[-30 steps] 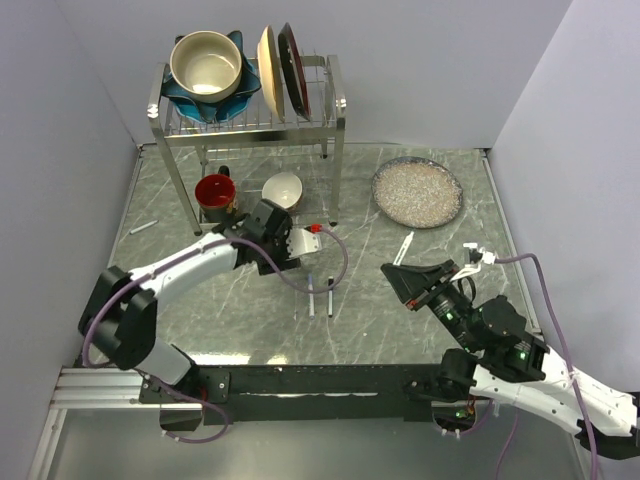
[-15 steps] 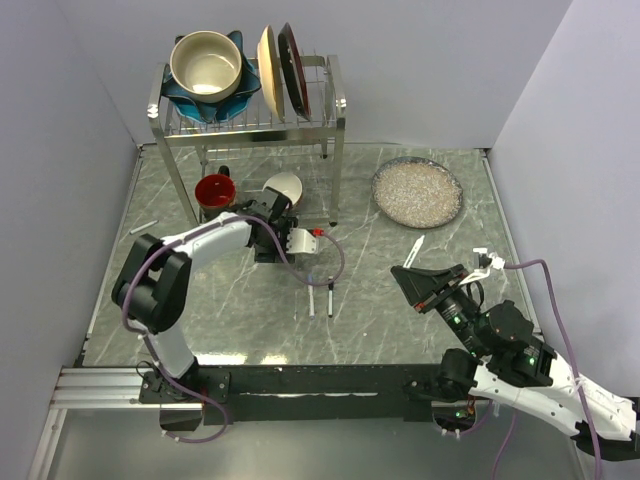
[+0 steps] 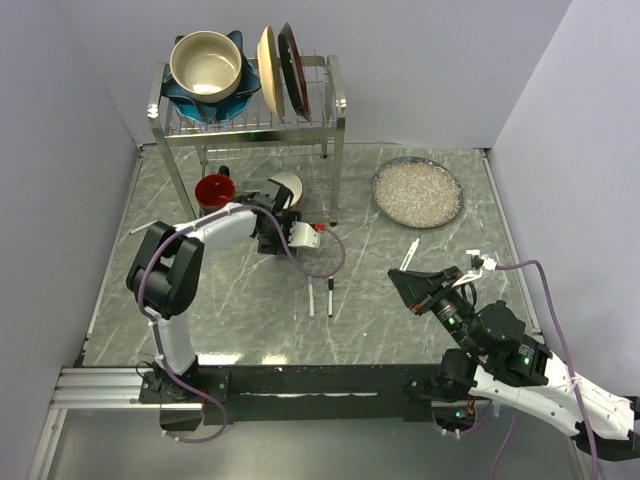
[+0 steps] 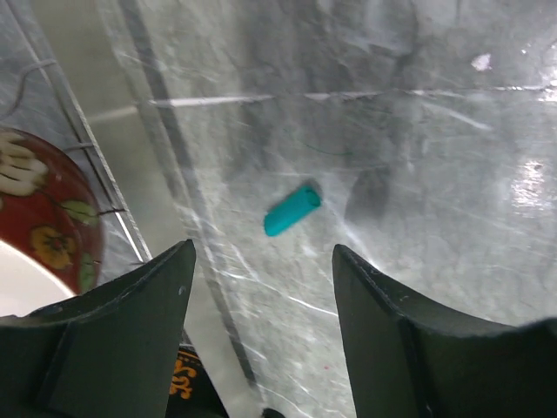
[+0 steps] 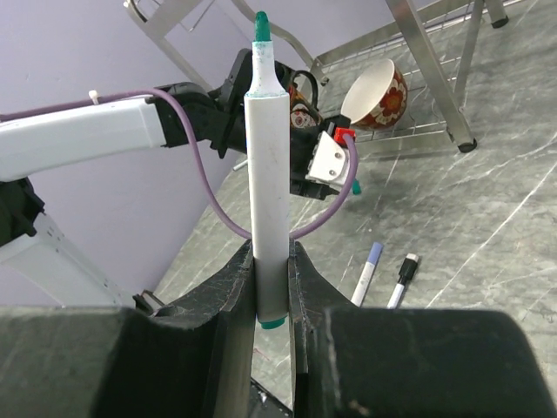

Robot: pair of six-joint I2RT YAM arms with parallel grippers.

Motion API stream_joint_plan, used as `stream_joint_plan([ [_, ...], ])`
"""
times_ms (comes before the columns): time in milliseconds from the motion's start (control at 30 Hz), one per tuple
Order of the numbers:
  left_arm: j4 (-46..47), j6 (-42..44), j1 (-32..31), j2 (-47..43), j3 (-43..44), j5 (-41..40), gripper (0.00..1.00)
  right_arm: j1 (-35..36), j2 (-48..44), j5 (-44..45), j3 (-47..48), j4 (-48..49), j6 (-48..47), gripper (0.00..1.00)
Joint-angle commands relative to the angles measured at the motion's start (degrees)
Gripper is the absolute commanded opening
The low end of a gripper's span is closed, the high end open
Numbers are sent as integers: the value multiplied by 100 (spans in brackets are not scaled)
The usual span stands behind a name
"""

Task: Insert the pens into the pen caps

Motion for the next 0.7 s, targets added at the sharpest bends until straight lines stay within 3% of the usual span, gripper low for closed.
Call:
stream_joint_plan([
  [0,-243,208,41,145,374,334,68,26,-52,192,-25,137,20,0],
  [433,-1026,112,85,655,805,545,63,17,-263,297,54,-21,-7,0],
  [667,-1377,-2,85,848,1007,598,51,26,-166,271,124,14,-51,0],
])
